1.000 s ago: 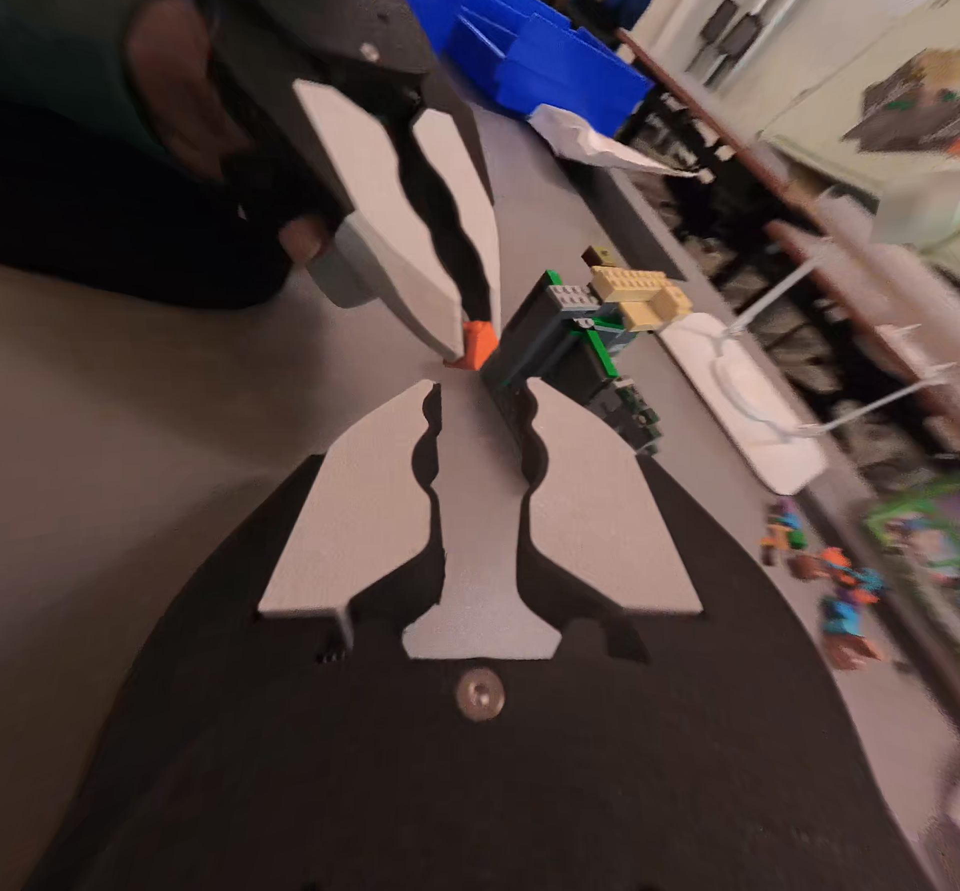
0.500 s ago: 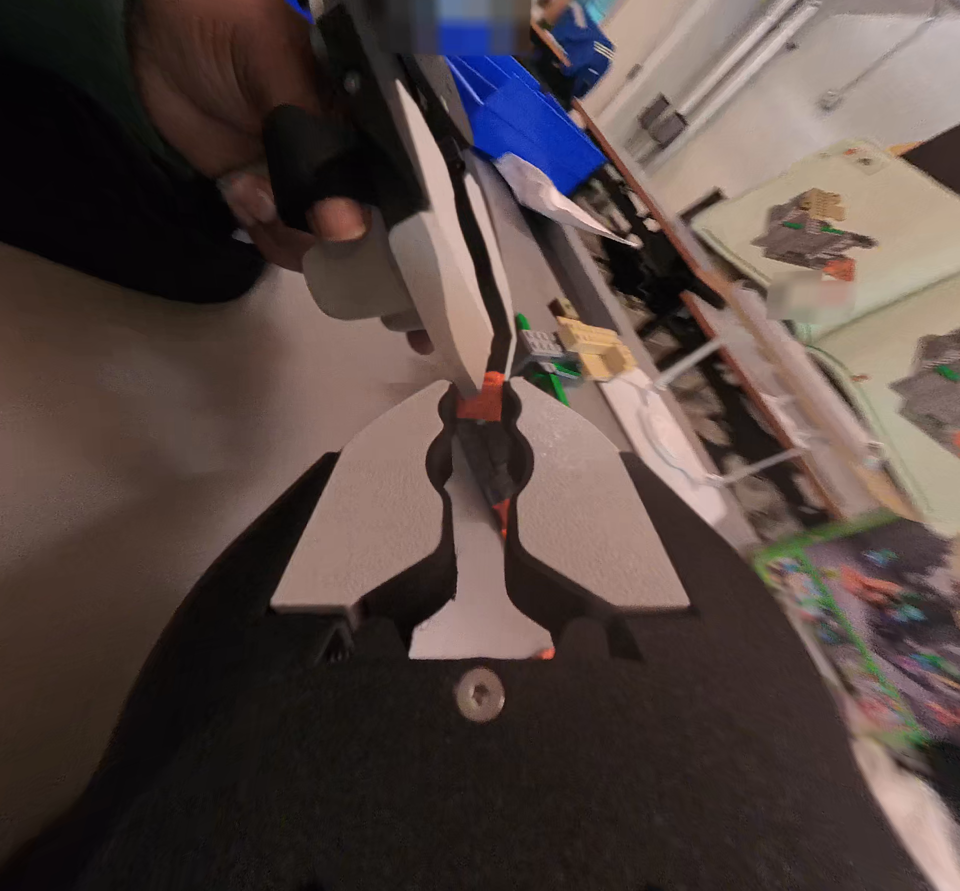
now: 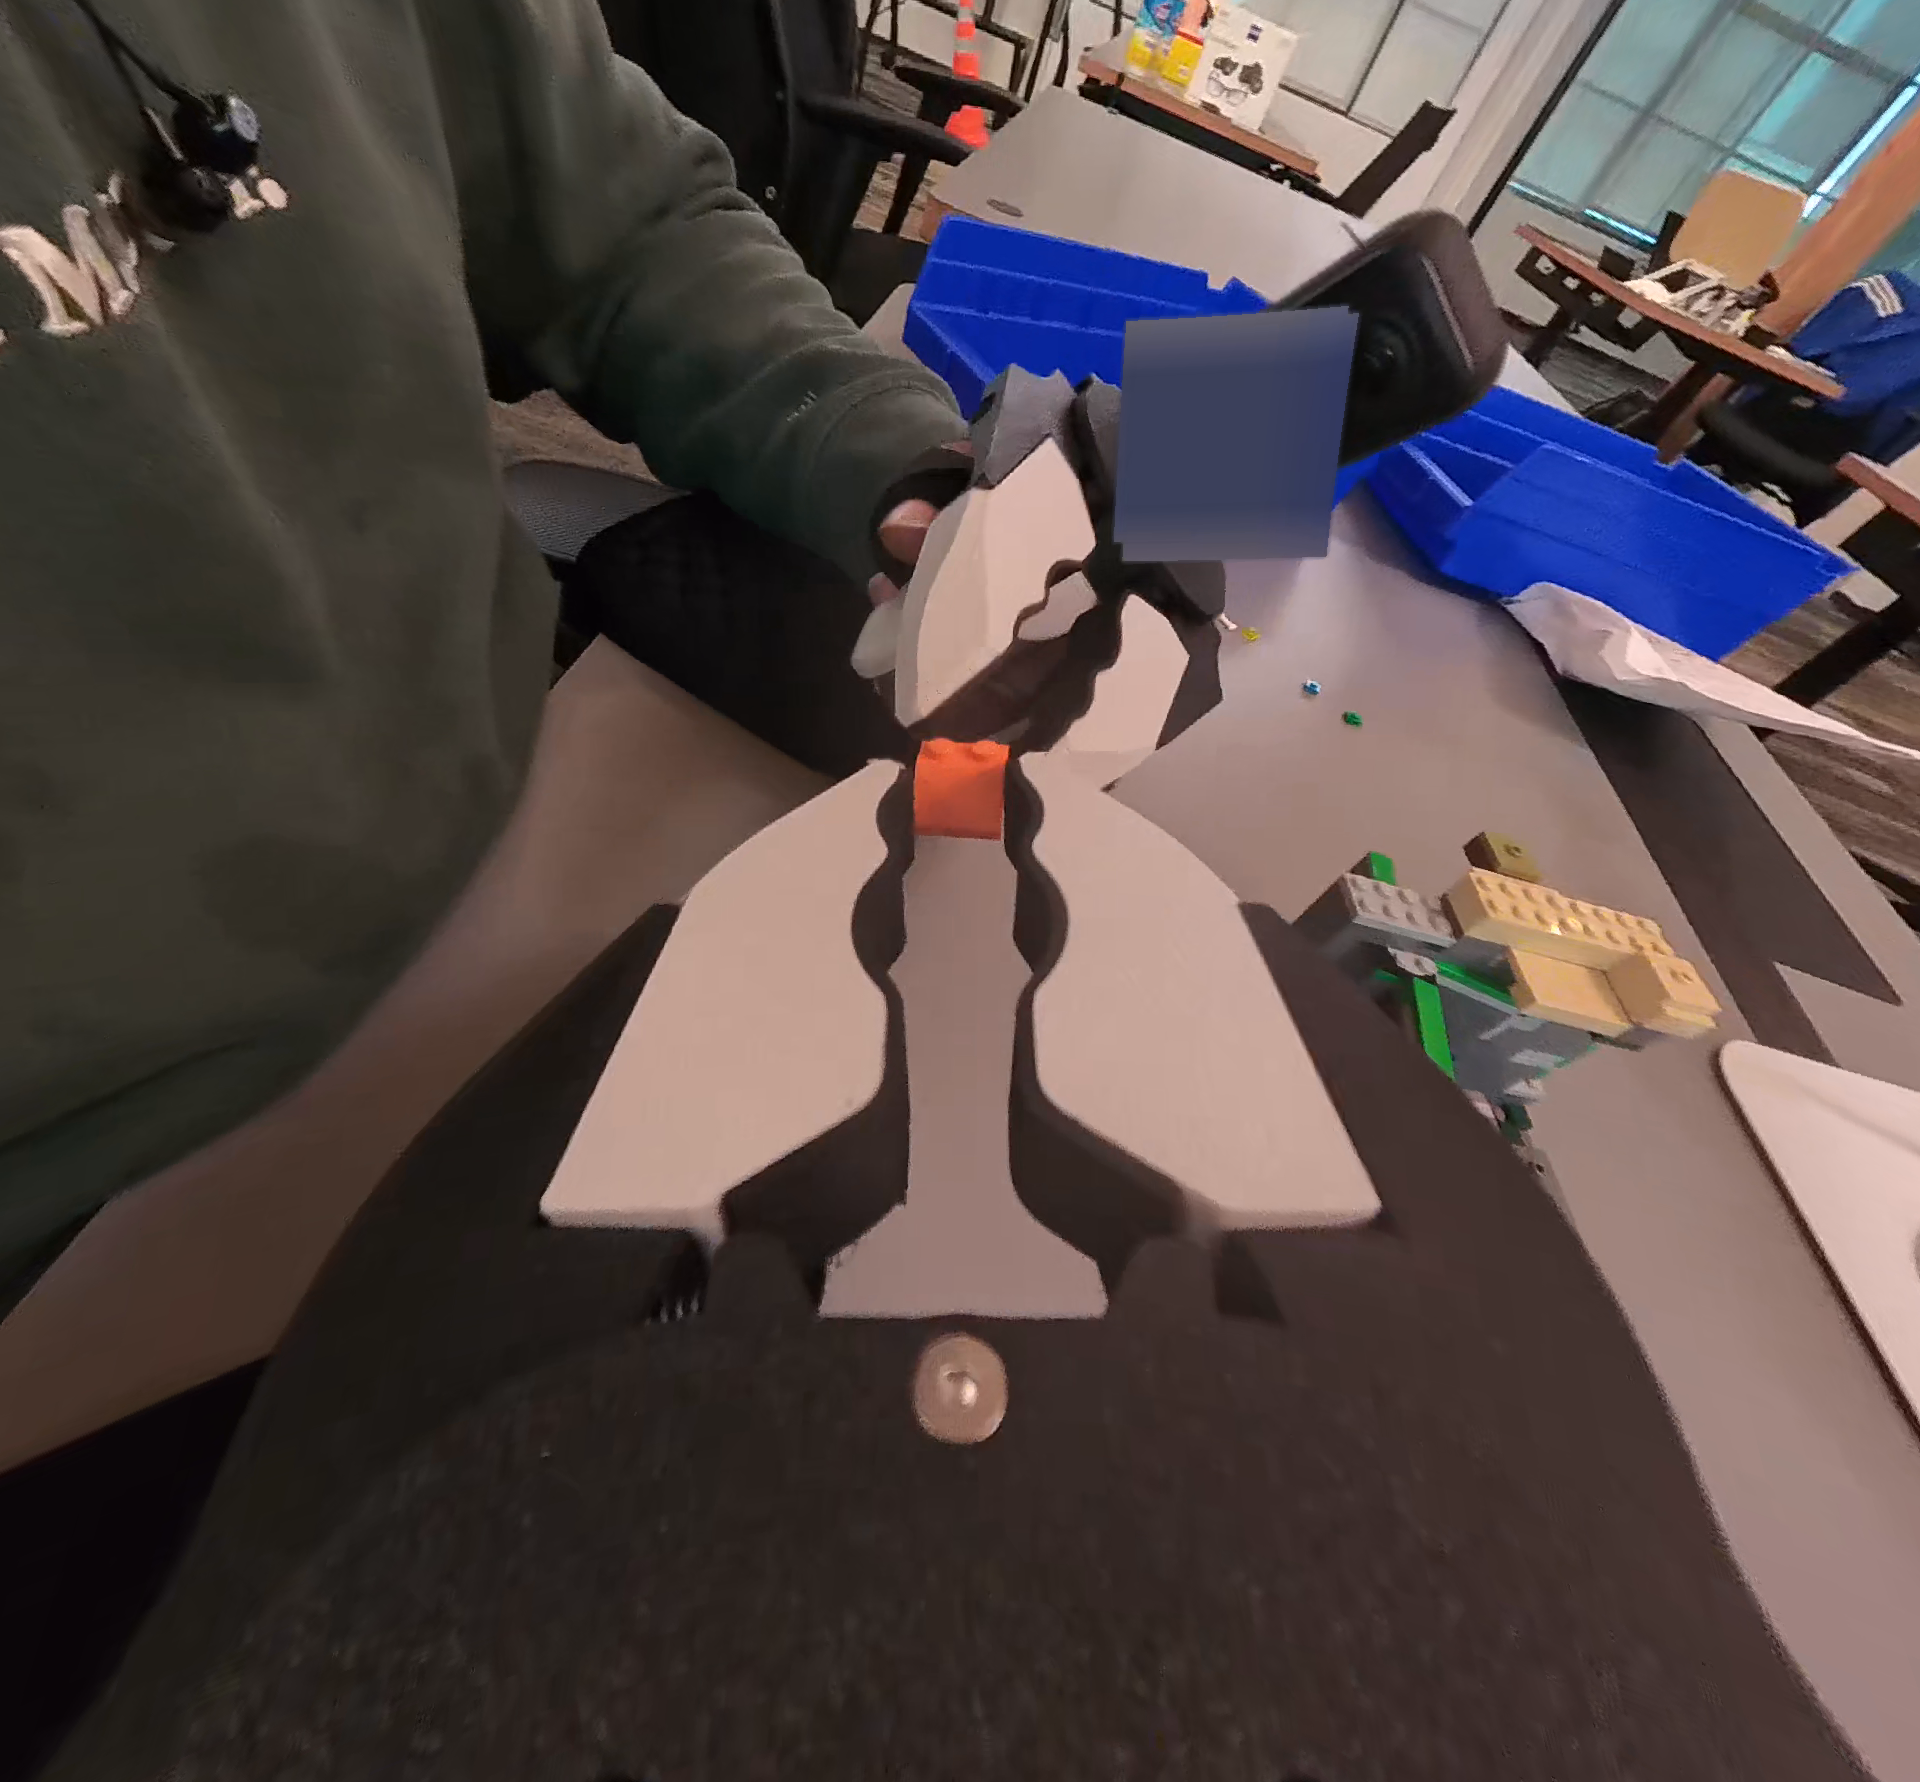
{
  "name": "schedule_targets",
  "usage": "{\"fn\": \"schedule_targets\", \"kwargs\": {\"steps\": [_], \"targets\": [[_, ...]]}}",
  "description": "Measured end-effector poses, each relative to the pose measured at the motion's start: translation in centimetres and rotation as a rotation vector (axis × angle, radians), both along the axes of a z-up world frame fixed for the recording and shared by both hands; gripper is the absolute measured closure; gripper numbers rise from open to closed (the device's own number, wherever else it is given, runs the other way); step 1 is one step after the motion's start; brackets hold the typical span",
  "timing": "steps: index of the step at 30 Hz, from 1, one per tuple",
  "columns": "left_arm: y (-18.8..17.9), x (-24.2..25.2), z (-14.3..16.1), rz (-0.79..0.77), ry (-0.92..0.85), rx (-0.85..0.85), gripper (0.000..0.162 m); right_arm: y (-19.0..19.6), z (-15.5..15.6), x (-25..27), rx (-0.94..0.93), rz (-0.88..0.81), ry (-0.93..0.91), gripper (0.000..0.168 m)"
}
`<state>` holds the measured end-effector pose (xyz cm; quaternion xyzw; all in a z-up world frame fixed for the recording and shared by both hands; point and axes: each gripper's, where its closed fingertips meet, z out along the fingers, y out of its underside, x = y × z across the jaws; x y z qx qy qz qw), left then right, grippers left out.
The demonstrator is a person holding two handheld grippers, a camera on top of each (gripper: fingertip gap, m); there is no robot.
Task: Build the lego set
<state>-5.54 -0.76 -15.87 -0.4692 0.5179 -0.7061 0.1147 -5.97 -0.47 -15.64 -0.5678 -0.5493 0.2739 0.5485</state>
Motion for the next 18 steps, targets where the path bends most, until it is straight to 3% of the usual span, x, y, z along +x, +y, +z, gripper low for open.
{"fn": "schedule_targets", "kwargs": {"steps": [9, 14, 18], "targets": [[0.1, 0.5, -0.4, 0.000, 0.056, -0.105, 0.147, 0.2, -0.5, 0.0, 0.053, -0.001, -0.079, 0.152], [1.7, 1.3, -1.1, 0.091, 0.120, -0.184, 0.147, 1.9, -0.8, 1.0, 0.074, -0.147, -0.170, 0.150], [2.4, 1.9, -2.2, 0.142, 0.176, -0.155, 0.148, 2.4, -1.5, 1.3, 0.042, -0.194, -0.308, 0.149]]}}
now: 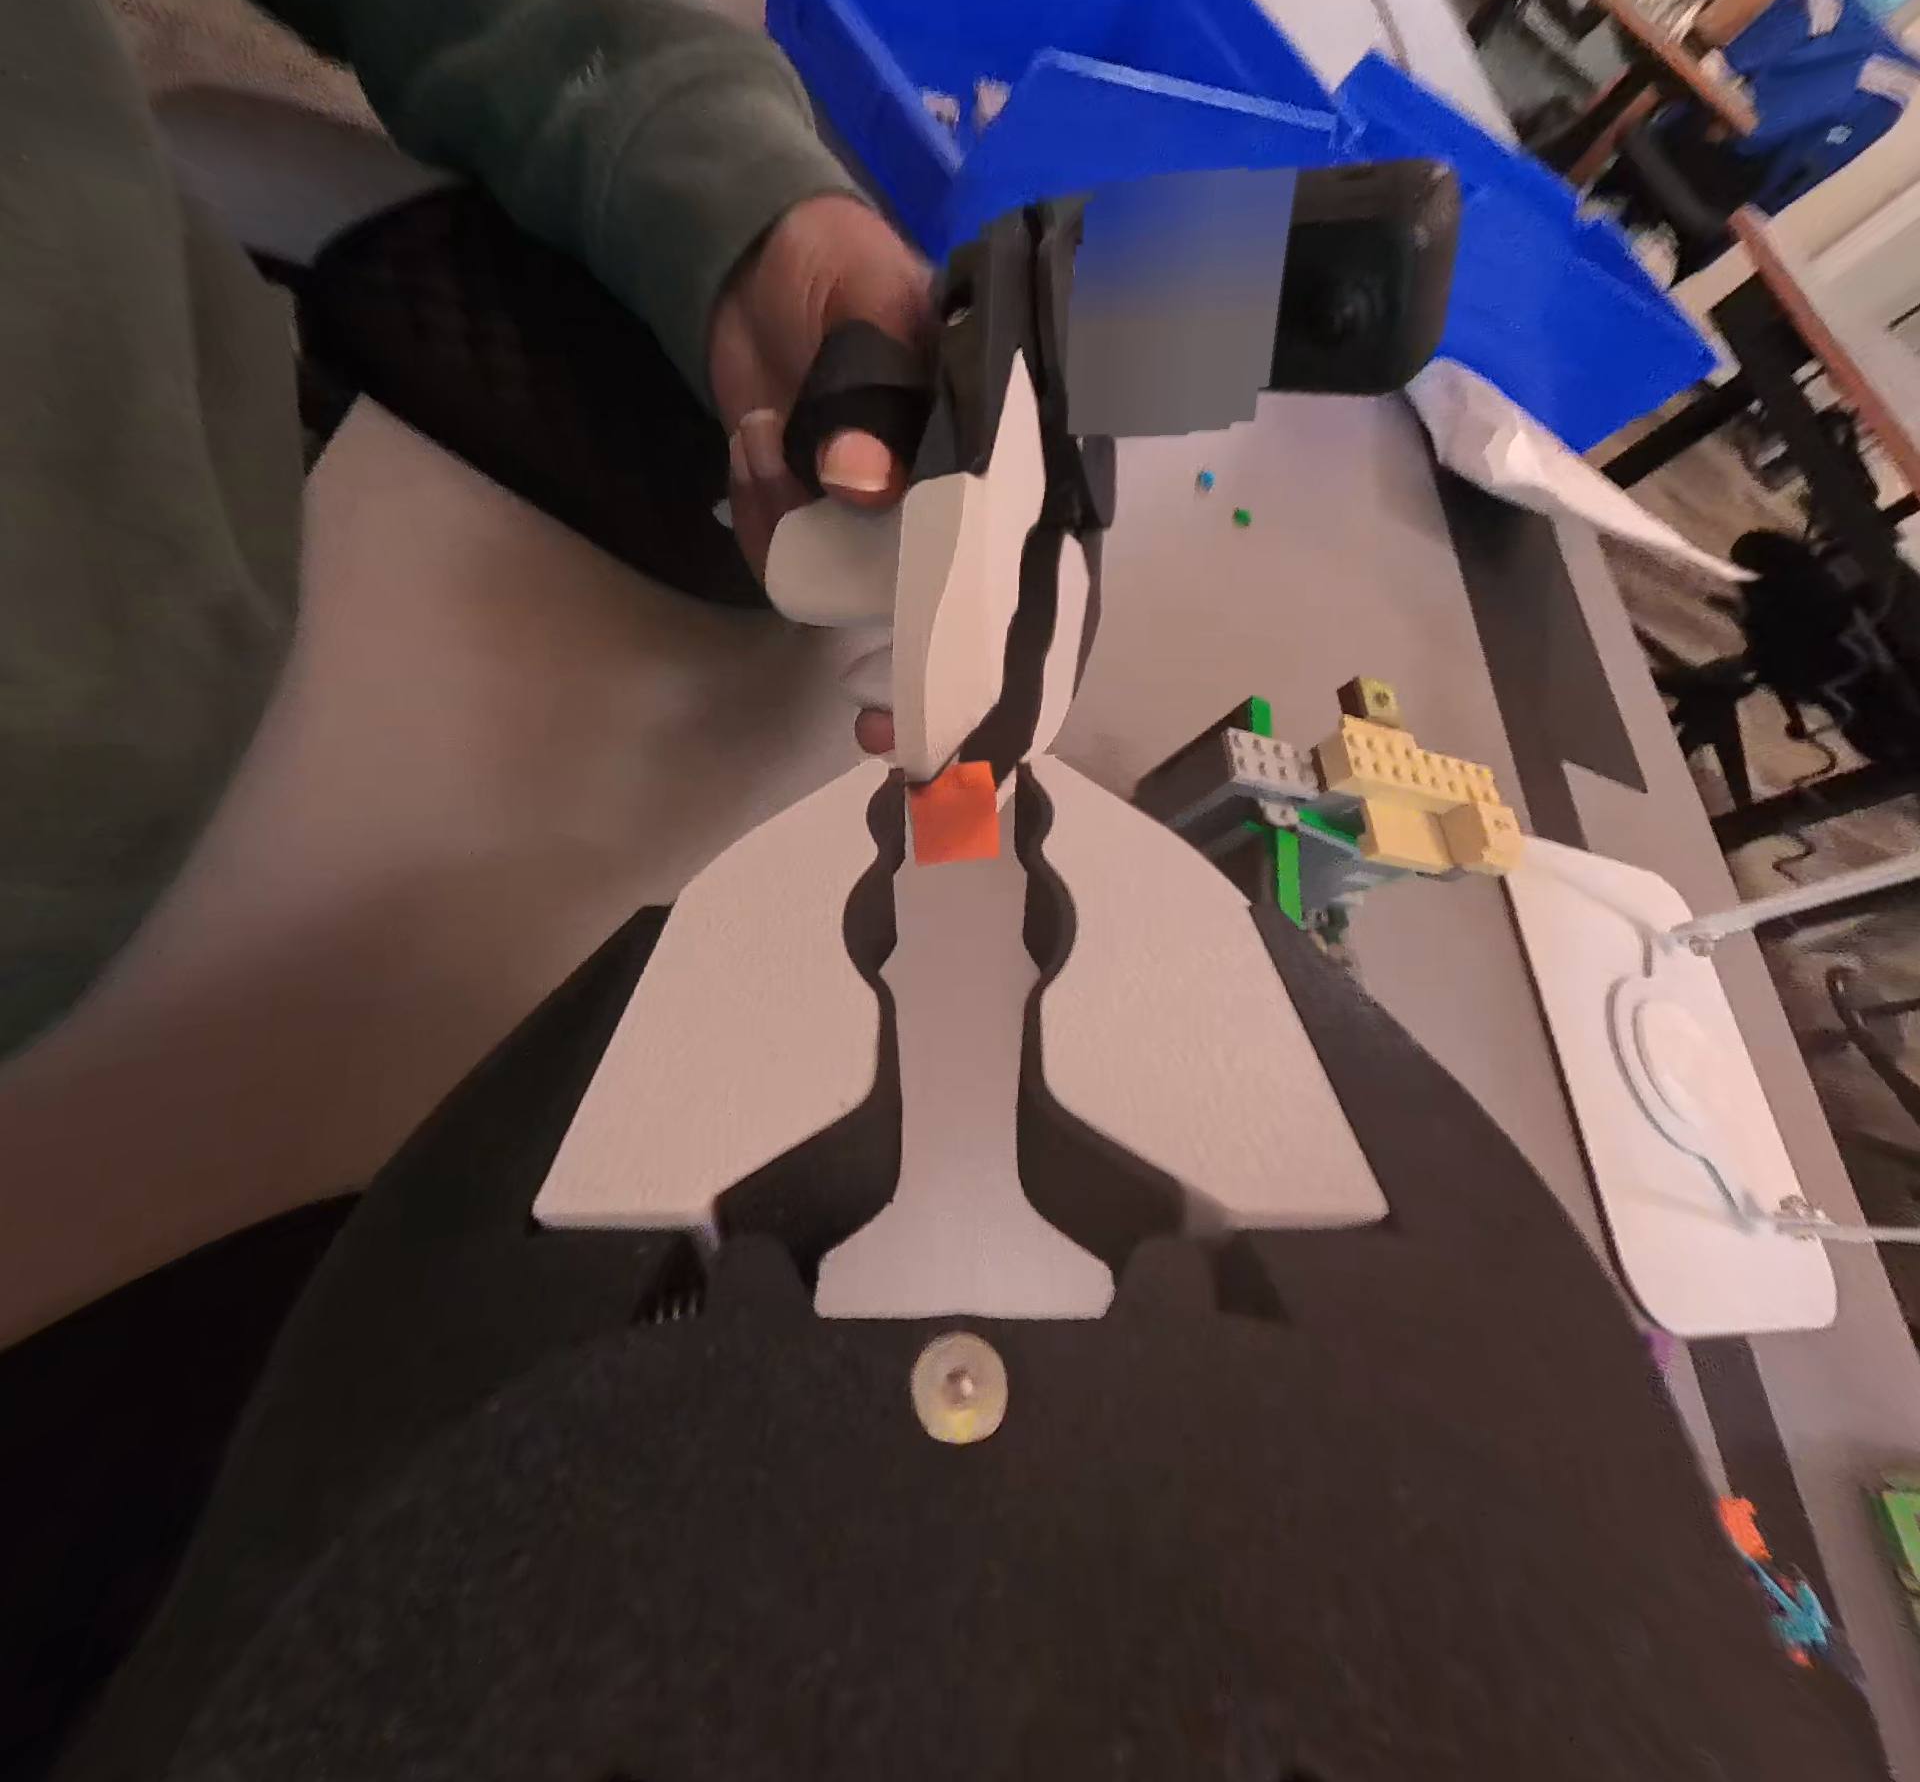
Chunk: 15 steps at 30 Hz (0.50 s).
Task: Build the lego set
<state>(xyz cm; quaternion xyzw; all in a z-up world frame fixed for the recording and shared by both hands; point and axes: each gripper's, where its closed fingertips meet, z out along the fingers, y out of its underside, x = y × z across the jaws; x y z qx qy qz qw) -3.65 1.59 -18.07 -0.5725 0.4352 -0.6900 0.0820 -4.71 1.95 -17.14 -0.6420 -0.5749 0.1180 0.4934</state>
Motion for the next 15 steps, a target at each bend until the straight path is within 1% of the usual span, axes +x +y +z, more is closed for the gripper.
{"fn": "schedule_targets", "kwargs": {"steps": [4, 9, 12, 13, 15], "targets": [[0.3, 0.3, -0.5, 0.015, 0.034, 0.026, 0.148, 0.4, -0.9, 0.5, -0.057, -0.012, -0.132, 0.149], [0.6, 0.6, -0.8, 0.031, 0.058, 0.070, 0.148, 0.8, -1.9, 0.5, -0.091, -0.010, -0.233, 0.150], [1.1, 0.6, -0.9, 0.043, 0.060, 0.080, 0.147, 1.2, -2.0, 0.7, -0.114, -0.019, -0.232, 0.152], [1.4, 0.6, -0.9, 0.054, 0.063, 0.110, 0.147, 1.5, -2.1, 0.8, -0.129, -0.025, -0.217, 0.152], [2.5, 0.5, -1.3, 0.092, 0.071, 0.211, 0.139, 2.6, -2.7, 1.8, -0.151, -0.063, -0.209, 0.152]]}}
